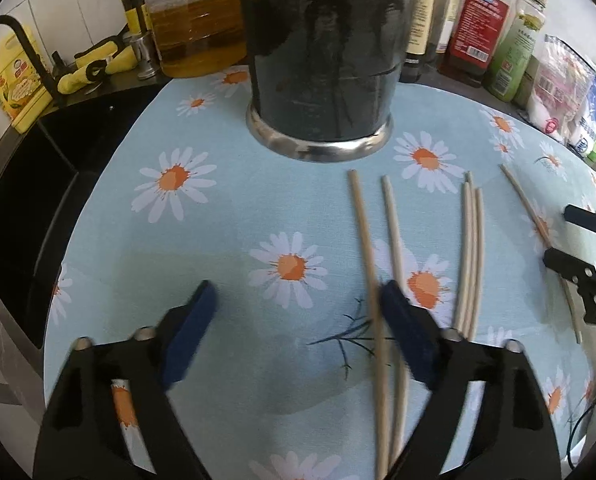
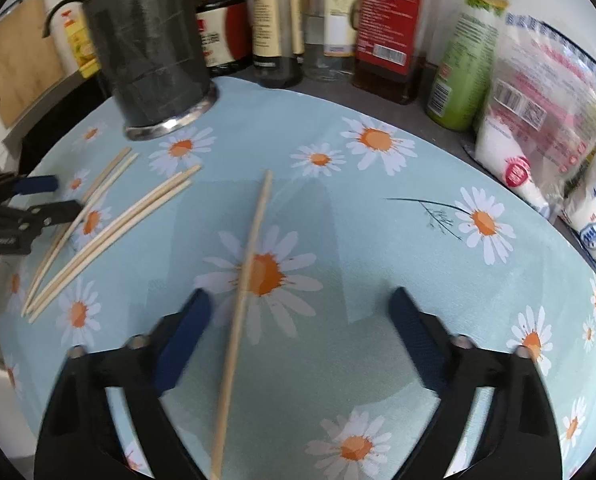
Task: Organize utensils
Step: 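Close the left gripper on a chopstick while the right gripper grasps another, then lift both held chopsticks and carry them above the black holder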
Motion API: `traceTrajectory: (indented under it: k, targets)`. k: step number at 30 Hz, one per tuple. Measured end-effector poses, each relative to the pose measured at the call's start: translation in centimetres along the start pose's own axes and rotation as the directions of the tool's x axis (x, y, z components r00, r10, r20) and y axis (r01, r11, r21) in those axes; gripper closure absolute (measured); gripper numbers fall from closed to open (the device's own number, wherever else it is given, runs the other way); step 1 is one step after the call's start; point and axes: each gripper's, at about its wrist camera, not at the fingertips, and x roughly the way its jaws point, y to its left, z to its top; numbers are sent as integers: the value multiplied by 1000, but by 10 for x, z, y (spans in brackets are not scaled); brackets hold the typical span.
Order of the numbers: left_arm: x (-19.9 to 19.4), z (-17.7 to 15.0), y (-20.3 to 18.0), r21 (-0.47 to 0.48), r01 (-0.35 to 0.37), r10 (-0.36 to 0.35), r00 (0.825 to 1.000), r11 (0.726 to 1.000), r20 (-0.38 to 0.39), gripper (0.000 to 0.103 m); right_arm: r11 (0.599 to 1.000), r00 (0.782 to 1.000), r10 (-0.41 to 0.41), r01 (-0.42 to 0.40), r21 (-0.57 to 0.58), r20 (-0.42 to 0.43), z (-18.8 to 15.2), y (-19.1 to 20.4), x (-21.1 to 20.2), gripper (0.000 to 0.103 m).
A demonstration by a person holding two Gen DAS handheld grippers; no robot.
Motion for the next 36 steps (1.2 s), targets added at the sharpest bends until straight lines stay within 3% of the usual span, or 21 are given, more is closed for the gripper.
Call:
traceTrajectory:
  k: [3,5,7,8,11,17,27,32,36]
  targets:
    - [-3,1,-4,24,16,-16,1000,1000,-13,46,999,1000,24,-25,-41,-19,2,8,-4,58]
    - [-4,2,-5,31,26,-25,999,999,-20,58,997,999,35,-37,-65,-27,3,14,-5,85]
    - [-5,2,-3,26,34,-33,999,999,-33,70,997,999,31,-33,-66,-37,3,18,-6,97]
    - [-6,2,-3,25,32,-31,999,999,-39,81,998,999,25,-27,-61,-43,3,19,-7,98]
    - [-9,-2,-3,16,29,-28,998,999,-55,98,999,999,23,-25,-47,-43,1,18,-7,98]
    - [-14,-13,2,-35,24,-26,998,999,-61,98,999,998,48,-49,-22,-42,-1,10,-9,99]
    - [-26,-25,16,-98,-42,35,996,994,-80,98,996,997,67,-69,55,45,-7,-11,-27,99]
    - [-43,-25,27,-123,-65,60,997,990,-44,98,992,990,94,-102,75,106,2,-18,-43,98]
    - [-66,-18,33,-137,-67,69,998,988,9,98,994,988,72,-82,67,136,17,-20,-53,98]
